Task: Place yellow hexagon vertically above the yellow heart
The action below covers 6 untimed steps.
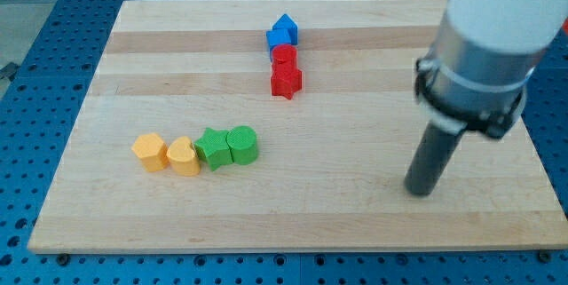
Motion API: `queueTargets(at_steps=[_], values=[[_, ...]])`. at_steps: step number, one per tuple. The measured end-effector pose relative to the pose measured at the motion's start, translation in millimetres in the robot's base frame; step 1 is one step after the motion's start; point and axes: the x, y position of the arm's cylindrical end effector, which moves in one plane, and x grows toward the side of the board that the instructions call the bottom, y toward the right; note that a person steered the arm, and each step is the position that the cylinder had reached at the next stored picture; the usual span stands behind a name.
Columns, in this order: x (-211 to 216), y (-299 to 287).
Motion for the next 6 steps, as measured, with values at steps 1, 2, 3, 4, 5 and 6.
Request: queueTargets(at_steps=[1, 2, 3, 4, 5, 6], values=[[36, -68], [36, -163], [18, -228], [-2, -272], [-23, -308], [-54, -315]])
